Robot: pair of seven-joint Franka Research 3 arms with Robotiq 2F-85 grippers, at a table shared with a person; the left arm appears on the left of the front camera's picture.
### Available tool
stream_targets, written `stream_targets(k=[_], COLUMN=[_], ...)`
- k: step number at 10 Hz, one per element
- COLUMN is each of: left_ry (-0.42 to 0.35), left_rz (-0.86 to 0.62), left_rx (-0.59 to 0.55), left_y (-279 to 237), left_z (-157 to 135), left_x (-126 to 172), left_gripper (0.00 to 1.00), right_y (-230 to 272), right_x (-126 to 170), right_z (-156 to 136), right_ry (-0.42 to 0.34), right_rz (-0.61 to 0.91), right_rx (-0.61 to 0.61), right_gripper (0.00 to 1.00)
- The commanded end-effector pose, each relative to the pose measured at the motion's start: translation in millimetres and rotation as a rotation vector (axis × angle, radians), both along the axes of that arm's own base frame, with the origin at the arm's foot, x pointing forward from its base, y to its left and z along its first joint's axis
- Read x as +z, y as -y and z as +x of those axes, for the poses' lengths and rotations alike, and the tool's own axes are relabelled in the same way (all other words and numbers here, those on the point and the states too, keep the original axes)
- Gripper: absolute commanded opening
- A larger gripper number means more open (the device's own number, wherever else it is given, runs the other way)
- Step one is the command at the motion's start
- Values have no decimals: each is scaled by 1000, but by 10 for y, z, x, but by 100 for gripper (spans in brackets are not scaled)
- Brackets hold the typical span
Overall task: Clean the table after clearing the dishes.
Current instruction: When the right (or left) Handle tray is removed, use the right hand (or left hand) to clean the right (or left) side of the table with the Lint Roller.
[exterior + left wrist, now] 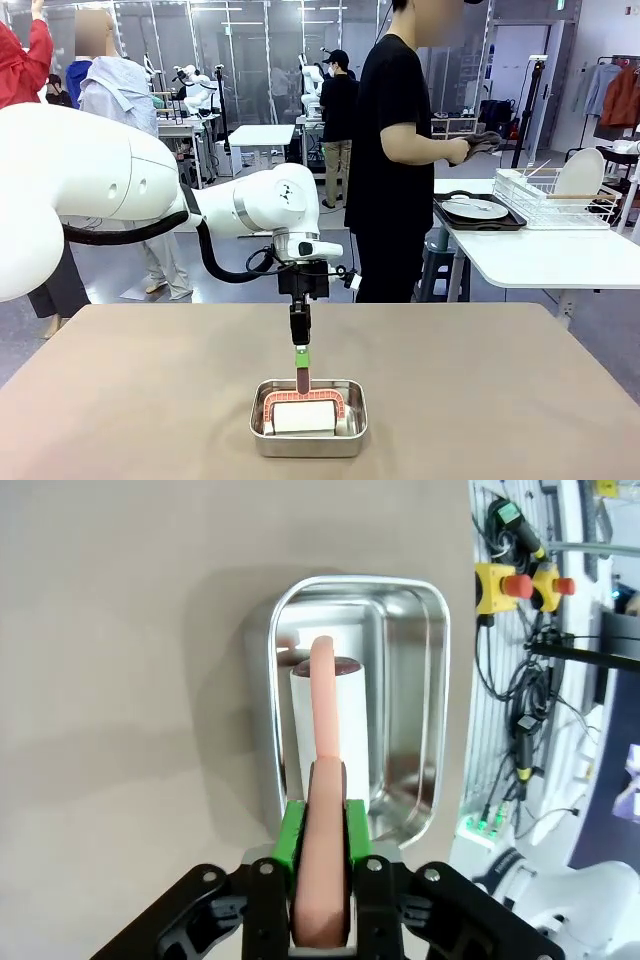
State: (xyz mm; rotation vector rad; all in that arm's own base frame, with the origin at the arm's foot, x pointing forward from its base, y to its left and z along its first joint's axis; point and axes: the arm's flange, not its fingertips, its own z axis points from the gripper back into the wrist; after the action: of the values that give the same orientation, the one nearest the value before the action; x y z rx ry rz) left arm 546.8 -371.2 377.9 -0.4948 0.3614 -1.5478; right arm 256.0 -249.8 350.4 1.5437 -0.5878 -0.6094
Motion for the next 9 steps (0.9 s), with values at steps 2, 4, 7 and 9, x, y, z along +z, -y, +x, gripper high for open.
stream_targets(k=[2,4,7,9], left_ry=[-30,-35,73,106], left_rz=[3,31,20,24], left_rx=[24,151,356,636], left_y=[-56,-130,-592,-1112], left_z=[-34,-157,-537,-596], left_x=[114,430,1252,1468], left_gripper=[0,0,15,15], right_y=[-16,-16,-16,-16], right_x=[27,27,27,27], right_z=[-39,-39,-39,-39], right_ry=[7,7,7,7], right_rz=[-3,-3,-3,-3], right_rx=[4,4,4,4], right_gripper=[100,100,100,100])
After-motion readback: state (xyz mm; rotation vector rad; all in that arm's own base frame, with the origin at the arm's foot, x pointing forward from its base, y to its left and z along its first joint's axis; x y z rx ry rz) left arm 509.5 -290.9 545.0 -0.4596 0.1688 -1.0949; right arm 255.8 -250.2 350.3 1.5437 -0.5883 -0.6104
